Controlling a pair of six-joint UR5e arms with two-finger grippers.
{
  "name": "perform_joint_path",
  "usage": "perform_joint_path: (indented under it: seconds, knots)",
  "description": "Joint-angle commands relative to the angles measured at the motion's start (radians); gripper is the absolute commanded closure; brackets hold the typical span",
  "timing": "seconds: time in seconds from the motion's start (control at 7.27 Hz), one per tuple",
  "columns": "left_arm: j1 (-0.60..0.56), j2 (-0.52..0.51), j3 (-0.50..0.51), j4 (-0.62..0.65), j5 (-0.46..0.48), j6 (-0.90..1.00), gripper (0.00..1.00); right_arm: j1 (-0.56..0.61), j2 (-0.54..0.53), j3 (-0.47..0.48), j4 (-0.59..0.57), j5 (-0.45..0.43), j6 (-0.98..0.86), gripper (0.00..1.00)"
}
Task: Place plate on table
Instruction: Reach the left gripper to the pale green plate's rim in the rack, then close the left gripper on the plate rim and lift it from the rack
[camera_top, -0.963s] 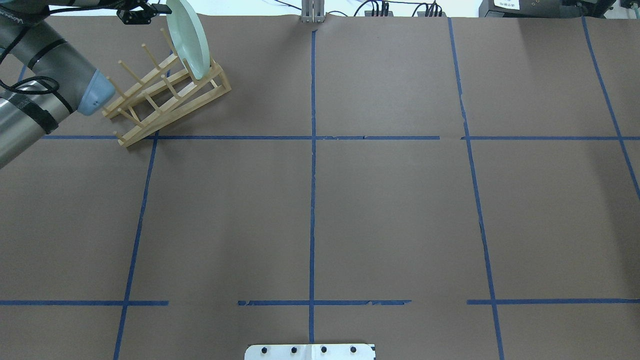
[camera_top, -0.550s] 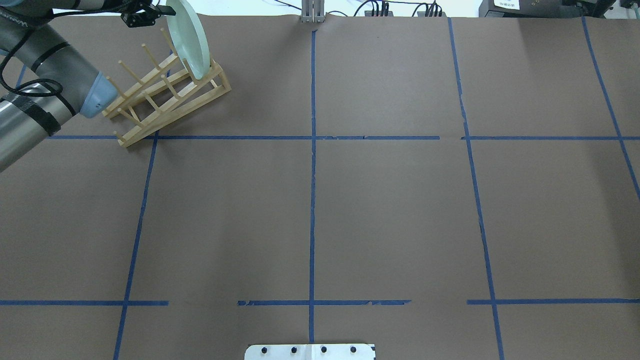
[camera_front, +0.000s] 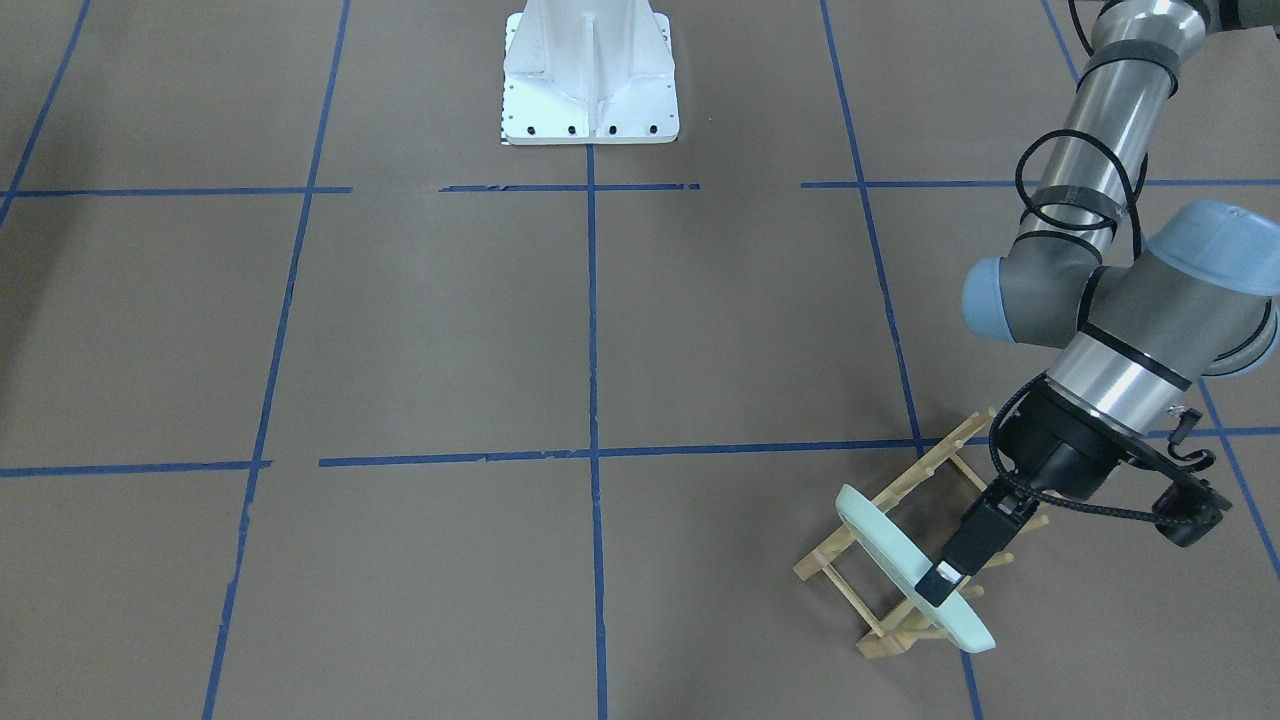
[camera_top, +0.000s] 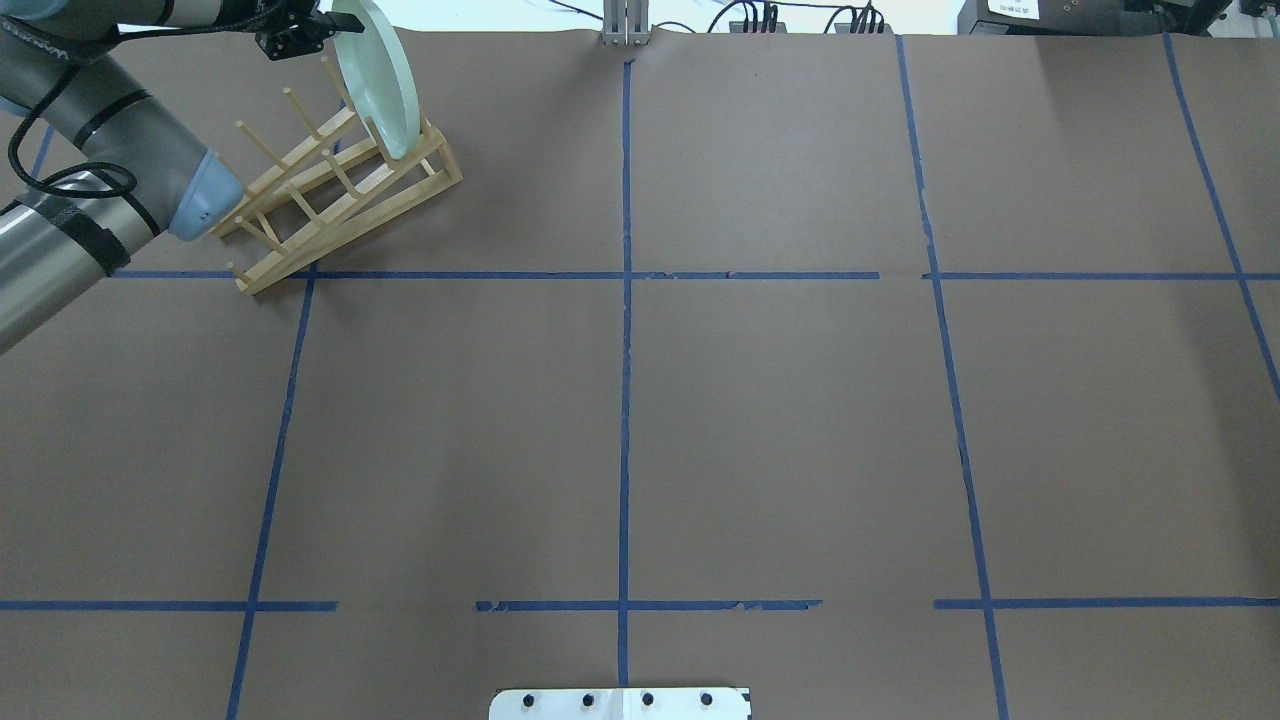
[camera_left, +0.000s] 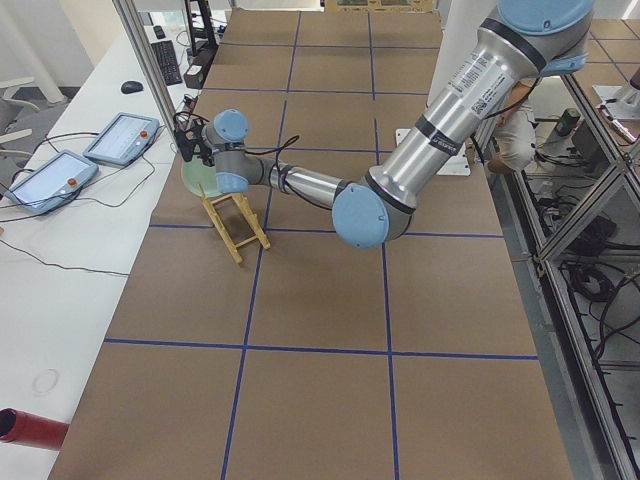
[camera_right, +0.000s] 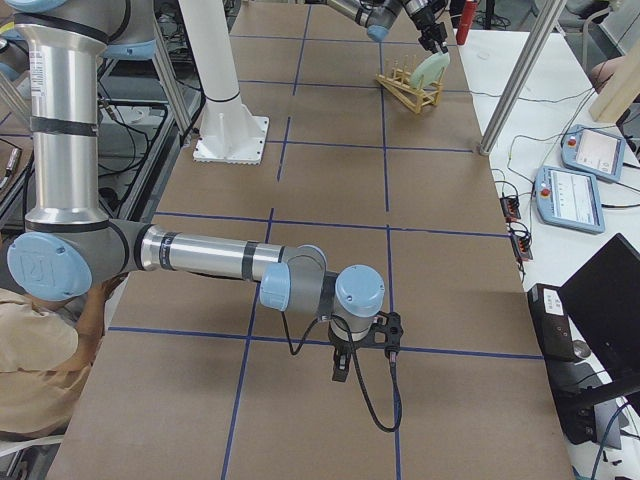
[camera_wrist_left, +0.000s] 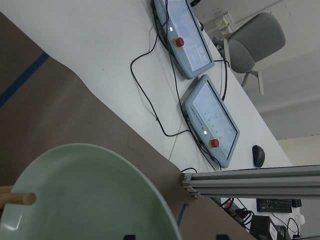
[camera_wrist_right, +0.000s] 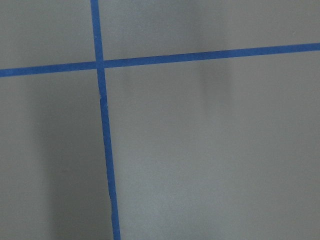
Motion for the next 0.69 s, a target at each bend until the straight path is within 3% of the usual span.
perform_joint_path:
  seconds: [0.0, 0.14, 0.55]
  knots:
    - [0.001, -0.004, -0.004, -0.013, 0.002, 0.0, 1.0, 0.0, 0.001, 0.0, 0.0, 0.0, 0.0, 0.0]
    - [-0.001, -0.004, -0.011, -0.014, 0.002, 0.0, 1.0, 0.0, 0.001, 0.0, 0.0, 0.0, 0.0, 0.0]
    - [-0.097, 0.011, -0.228, 0.033, -0.006, -0.011, 1.0, 0.0, 0.001, 0.0, 0.0, 0.0, 0.0, 0.0]
